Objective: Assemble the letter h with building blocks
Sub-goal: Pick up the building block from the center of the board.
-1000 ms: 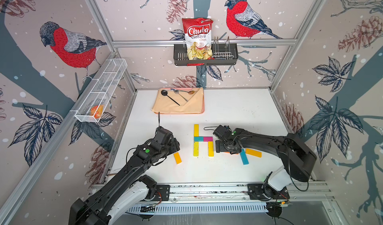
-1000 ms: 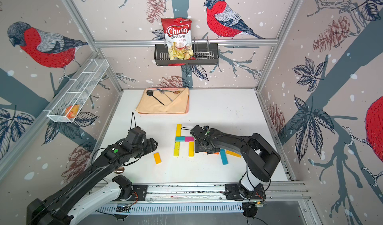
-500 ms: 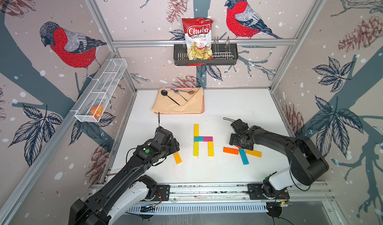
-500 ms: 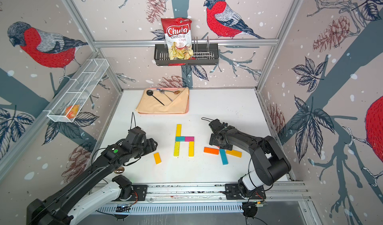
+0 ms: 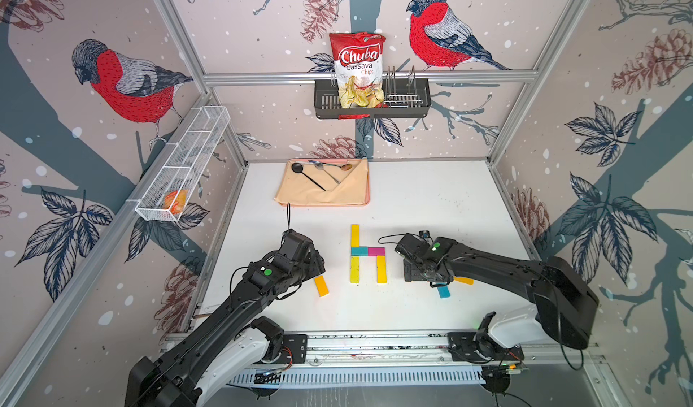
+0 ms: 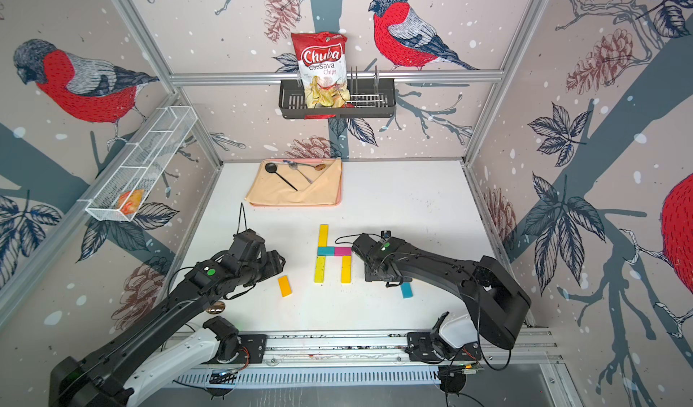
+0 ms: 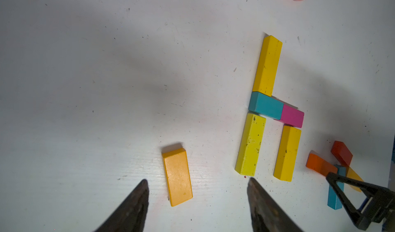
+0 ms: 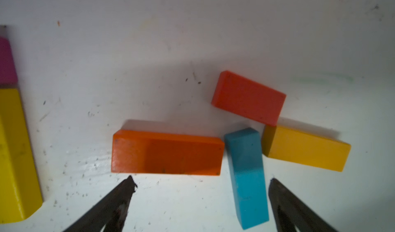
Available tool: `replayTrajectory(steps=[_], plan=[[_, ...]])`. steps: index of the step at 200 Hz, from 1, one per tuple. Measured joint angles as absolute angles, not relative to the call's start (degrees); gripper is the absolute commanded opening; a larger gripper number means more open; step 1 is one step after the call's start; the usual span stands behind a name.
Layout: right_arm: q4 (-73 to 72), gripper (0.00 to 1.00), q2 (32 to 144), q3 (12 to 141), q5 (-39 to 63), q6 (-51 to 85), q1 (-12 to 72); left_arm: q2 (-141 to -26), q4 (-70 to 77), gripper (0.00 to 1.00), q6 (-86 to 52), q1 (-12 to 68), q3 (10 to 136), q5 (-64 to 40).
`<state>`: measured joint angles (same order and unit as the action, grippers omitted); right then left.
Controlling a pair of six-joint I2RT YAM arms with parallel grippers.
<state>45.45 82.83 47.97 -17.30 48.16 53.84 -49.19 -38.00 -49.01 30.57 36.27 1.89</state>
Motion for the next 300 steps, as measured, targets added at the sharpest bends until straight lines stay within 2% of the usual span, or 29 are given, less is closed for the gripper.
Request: replayTrajectory(steps=[29, 68, 89, 107, 145, 168, 199, 217, 300], plan=[[45.0, 0.99, 86.0, 48.1, -16.4, 48.3, 54.2, -49.2, -38.1, 0.71, -48.6, 30.5, 37.1, 2.1], [42.9, 0.95, 90.1, 49.2, -16.4, 46.4, 47.2, -49.2, -38.5, 0.71, -48.0, 30.4, 38.2, 2.9], [40.5, 0.86, 90.1, 49.8, -16.1, 44.2, 45.2, -49.0, -38.9, 0.72, -47.9, 30.4, 38.5, 3.3], [37.8, 0.68, 90.0, 49.3, -14.2, 41.6, 44.4, -48.9, -39.5, 0.71, -47.9, 30.2, 38.6, 3.6], [34.1, 0.61, 88.5, 45.9, -11.0, 40.7, 44.3, -49.4, -39.7, 0.72, -47.7, 30.2, 38.6, 3.7], [31.5, 0.46, 86.9, 43.6, -9.3, 41.1, 45.1, -49.7, -39.7, 0.71, -47.6, 30.2, 38.6, 3.7], [29.5, 0.34, 88.1, 43.3, -8.6, 42.0, 45.4, -49.8, -39.7, 0.70, -47.6, 30.2, 39.0, 3.7], [30.4, 0.21, 89.3, 45.2, -8.7, 41.9, 45.2, -49.7, -39.7, 0.70, -47.6, 30.2, 39.4, 3.7], [34.7, 0.18, 102.3, 66.2, -8.4, 35.4, 36.9, -49.0, -40.5, 0.71, -47.5, 30.1, 40.5, 4.7]])
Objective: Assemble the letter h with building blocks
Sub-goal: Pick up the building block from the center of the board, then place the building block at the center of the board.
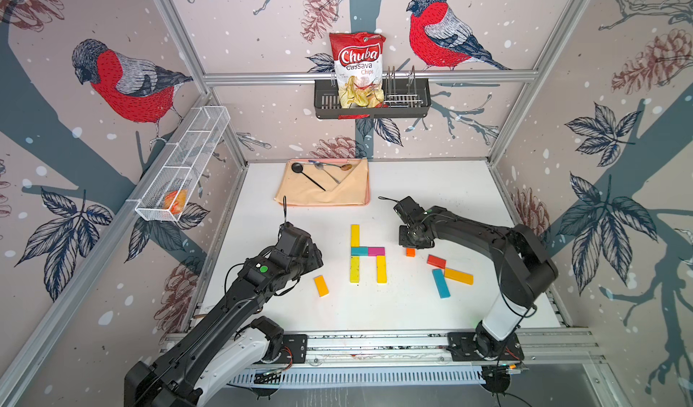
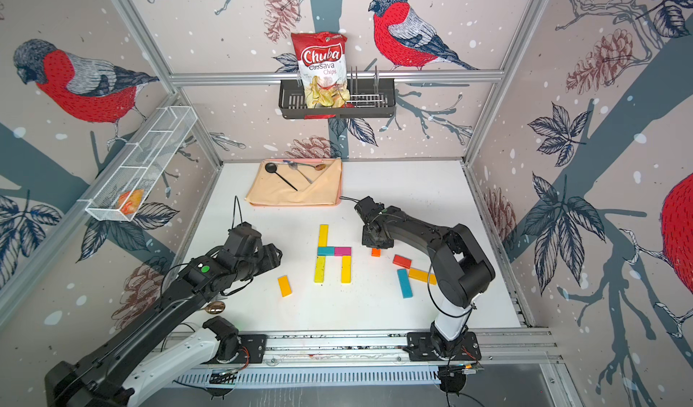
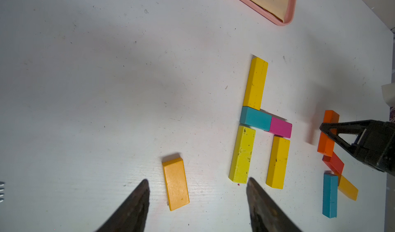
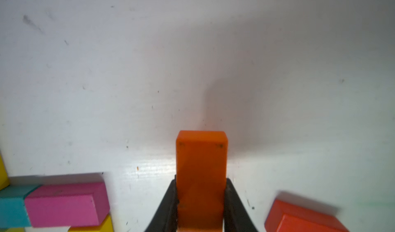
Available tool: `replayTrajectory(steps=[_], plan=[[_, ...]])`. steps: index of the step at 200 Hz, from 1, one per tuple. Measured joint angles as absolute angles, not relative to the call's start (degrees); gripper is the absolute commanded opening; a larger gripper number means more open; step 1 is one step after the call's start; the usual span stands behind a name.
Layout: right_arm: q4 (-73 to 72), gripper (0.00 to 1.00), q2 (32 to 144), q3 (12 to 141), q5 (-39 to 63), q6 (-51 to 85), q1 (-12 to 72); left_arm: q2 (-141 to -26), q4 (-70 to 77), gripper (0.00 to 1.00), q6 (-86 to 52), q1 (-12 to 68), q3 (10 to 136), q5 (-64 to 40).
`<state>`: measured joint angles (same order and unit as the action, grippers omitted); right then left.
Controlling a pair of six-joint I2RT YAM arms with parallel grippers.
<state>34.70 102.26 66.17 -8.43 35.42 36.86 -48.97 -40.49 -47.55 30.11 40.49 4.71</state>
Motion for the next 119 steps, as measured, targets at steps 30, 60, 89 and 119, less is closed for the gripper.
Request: replayTrajectory(steps=[30, 60, 89, 119], plan=[[34.3, 0.17, 107.0, 69.8, -8.0, 32.9, 36.6, -48.7, -40.6, 0.71, -47.5, 29.9, 40.5, 4.8], [33.5, 0.17, 109.6, 70.9, -8.0, 31.3, 36.5, -48.7, -40.6, 0.71, -47.5, 29.8, 40.1, 4.8], [33.6, 0.17, 110.7, 72.1, -8.0, 30.1, 36.2, -48.9, -40.6, 0.71, -47.5, 29.7, 39.8, 4.8], [33.2, 0.26, 111.2, 72.4, -7.9, 30.1, 35.9, -49.2, -40.6, 0.71, -47.5, 29.7, 39.7, 4.8]])
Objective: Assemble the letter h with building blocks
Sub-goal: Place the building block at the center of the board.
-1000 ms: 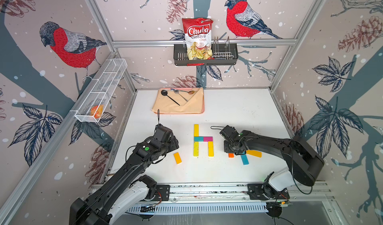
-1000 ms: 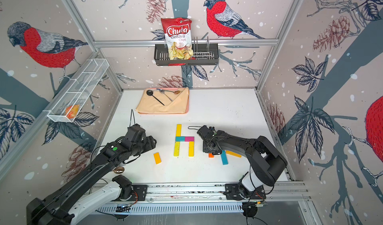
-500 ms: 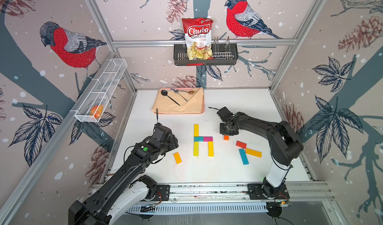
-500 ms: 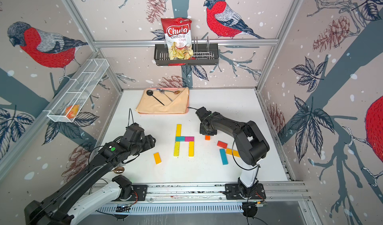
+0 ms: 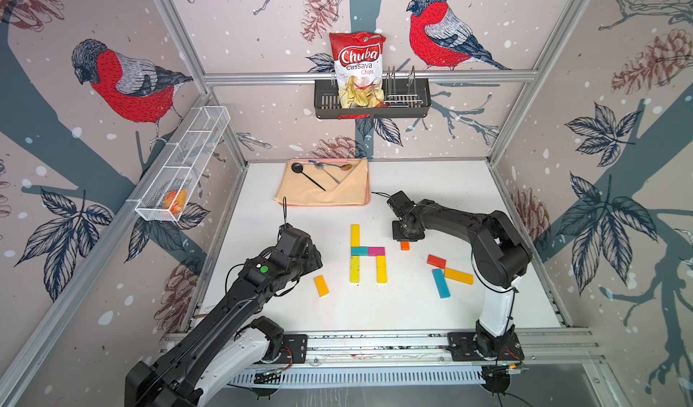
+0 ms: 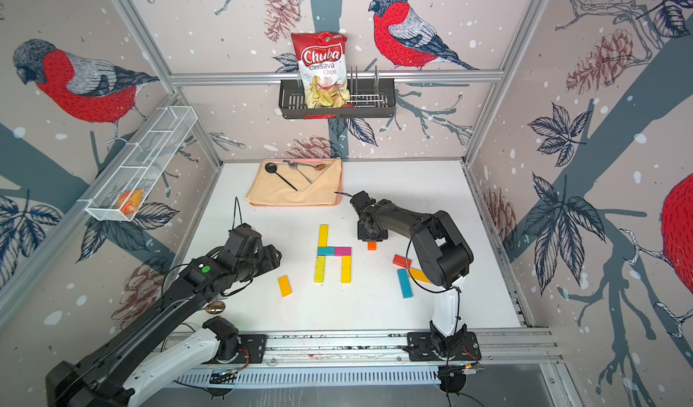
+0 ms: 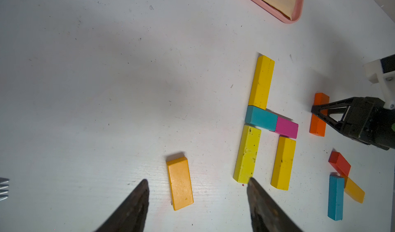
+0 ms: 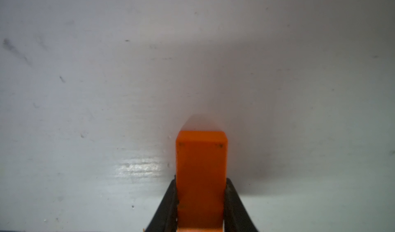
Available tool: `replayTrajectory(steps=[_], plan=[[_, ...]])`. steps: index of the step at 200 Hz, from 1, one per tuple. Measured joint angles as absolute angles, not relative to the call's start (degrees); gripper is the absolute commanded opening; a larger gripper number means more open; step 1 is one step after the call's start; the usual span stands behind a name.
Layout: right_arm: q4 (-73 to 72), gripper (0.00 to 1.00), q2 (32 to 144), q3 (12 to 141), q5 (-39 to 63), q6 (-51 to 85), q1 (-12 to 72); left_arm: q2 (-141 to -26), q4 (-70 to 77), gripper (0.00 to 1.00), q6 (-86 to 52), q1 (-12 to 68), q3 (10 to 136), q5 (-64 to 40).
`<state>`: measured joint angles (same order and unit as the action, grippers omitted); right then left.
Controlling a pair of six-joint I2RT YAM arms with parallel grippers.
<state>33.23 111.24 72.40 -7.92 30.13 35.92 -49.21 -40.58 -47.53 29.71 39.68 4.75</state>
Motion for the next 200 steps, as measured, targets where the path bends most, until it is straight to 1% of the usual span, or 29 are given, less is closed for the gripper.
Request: replayTrajectory(steps=[13, 18, 59, 80, 116, 127, 137, 142, 147, 148, 151, 165, 183, 200], plan=[[33.1, 0.39, 111.3, 72.2, -7.9, 30.2, 35.9, -49.2, -40.6, 0.71, -47.5, 29.7, 39.6, 4.7], [32.8, 0.42, 111.2, 72.1, -7.9, 30.3, 35.9, -49.2, -40.6, 0.71, -47.5, 29.7, 39.5, 4.7], [30.7, 0.55, 110.6, 70.9, -8.2, 31.7, 35.8, -49.2, -40.6, 0.71, -47.5, 29.7, 39.3, 4.7], [30.2, 0.59, 110.6, 71.1, -8.5, 32.0, 36.0, -49.2, -40.6, 0.71, -47.5, 29.7, 39.3, 4.7], [30.7, 0.59, 110.7, 71.5, -8.7, 33.2, 36.1, -48.8, -40.6, 0.71, -47.5, 29.6, 39.1, 4.7], [31.2, 0.61, 110.5, 71.5, -8.8, 33.6, 36.1, -48.8, -40.6, 0.71, -47.5, 29.6, 39.0, 4.7], [32.2, 0.65, 109.9, 71.4, -8.9, 34.5, 36.2, -48.8, -40.6, 0.71, -47.5, 29.6, 39.0, 4.7], [32.8, 0.68, 109.4, 71.4, -9.2, 34.5, 36.4, -48.7, -40.6, 0.71, -47.5, 29.6, 39.0, 4.7], [33.3, 0.75, 108.6, 71.4, -9.6, 34.7, 36.6, -48.7, -40.6, 0.71, -47.5, 29.6, 38.9, 4.7], [33.4, 0.78, 108.5, 71.4, -9.6, 34.7, 36.6, -48.7, -40.6, 0.71, -47.5, 29.6, 38.9, 4.7], [33.8, 0.81, 107.9, 71.4, -10.0, 34.9, 36.8, -48.6, -40.6, 0.71, -47.5, 29.6, 38.9, 4.7], [35.3, 0.89, 104.5, 71.3, -12.0, 36.2, 37.2, -48.6, -40.6, 0.71, -47.5, 29.6, 38.9, 4.7], [36.0, 0.94, 97.9, 68.0, -14.6, 38.4, 37.3, -48.4, -40.6, 0.71, -47.5, 29.5, 38.9, 4.7], [37.1, 0.94, 90.5, 61.6, -16.4, 41.5, 36.4, -48.2, -40.6, 0.72, -47.4, 29.5, 38.9, 4.7]])
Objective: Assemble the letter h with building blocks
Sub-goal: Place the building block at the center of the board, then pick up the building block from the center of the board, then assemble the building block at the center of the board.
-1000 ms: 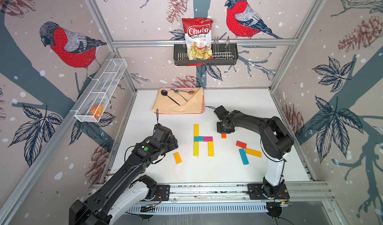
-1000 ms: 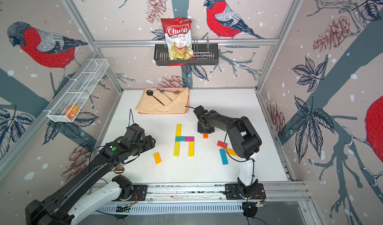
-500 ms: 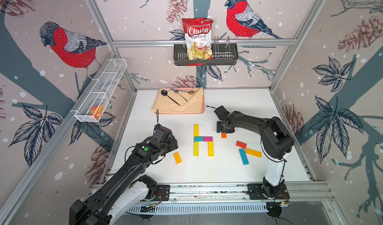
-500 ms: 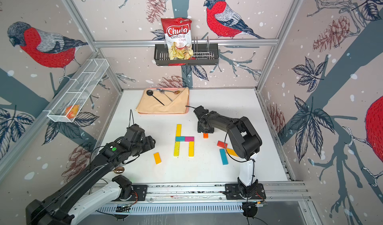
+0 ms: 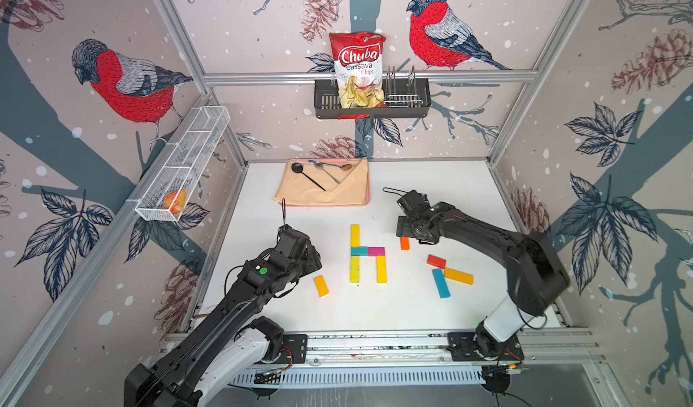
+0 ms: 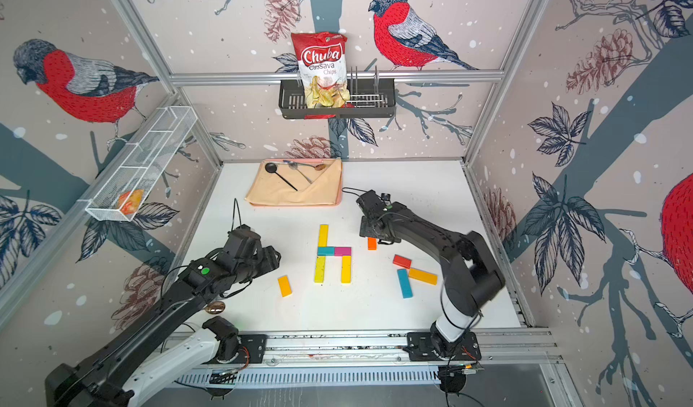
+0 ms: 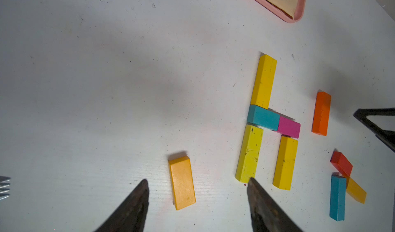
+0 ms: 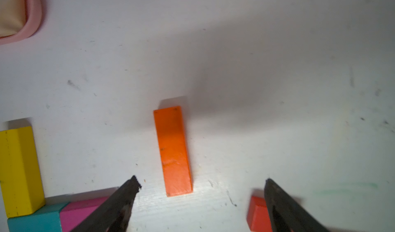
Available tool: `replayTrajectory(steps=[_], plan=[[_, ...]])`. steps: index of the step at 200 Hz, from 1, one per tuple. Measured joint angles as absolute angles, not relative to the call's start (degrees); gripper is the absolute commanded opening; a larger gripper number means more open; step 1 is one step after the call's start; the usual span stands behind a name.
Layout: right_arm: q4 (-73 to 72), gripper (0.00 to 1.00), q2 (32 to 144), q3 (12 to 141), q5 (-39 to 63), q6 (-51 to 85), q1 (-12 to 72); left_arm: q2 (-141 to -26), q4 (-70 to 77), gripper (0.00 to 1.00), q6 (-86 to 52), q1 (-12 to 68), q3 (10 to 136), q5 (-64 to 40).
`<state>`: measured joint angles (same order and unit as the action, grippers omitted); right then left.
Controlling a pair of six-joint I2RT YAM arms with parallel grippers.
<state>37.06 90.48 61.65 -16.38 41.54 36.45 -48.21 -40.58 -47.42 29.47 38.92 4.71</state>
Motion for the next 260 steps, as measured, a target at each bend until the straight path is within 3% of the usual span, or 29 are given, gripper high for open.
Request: replayTrajectory(steps=[36, 90, 134, 167, 182, 232, 260], plan=[[38.0, 0.95, 80.9, 49.6, -16.1, 46.2, 34.1, -48.7, -40.4, 0.71, -46.6, 29.5, 38.7, 4.7], [34.4, 0.94, 81.1, 43.5, -11.0, 46.5, 31.2, -49.1, -39.7, 0.71, -46.5, 29.5, 38.2, 4.5], [30.5, 0.82, 84.1, 41.0, -9.9, 44.9, 29.7, -49.4, -39.7, 0.71, -46.5, 29.4, 38.0, 4.4], [27.7, 0.58, 84.6, 40.5, -11.0, 43.1, 31.5, -49.5, -39.7, 0.71, -46.5, 29.4, 38.1, 4.5], [26.9, 0.53, 85.4, 40.8, -12.0, 42.2, 33.2, -49.8, -39.6, 0.71, -46.5, 29.4, 38.2, 4.4], [26.2, 0.51, 89.3, 44.8, -13.5, 40.4, 43.6, -50.0, -39.5, 0.71, -46.5, 29.3, 38.7, 4.3], [26.9, 0.51, 92.5, 47.7, -12.5, 39.1, 44.2, -50.1, -39.5, 0.71, -46.5, 29.2, 39.0, 4.3]])
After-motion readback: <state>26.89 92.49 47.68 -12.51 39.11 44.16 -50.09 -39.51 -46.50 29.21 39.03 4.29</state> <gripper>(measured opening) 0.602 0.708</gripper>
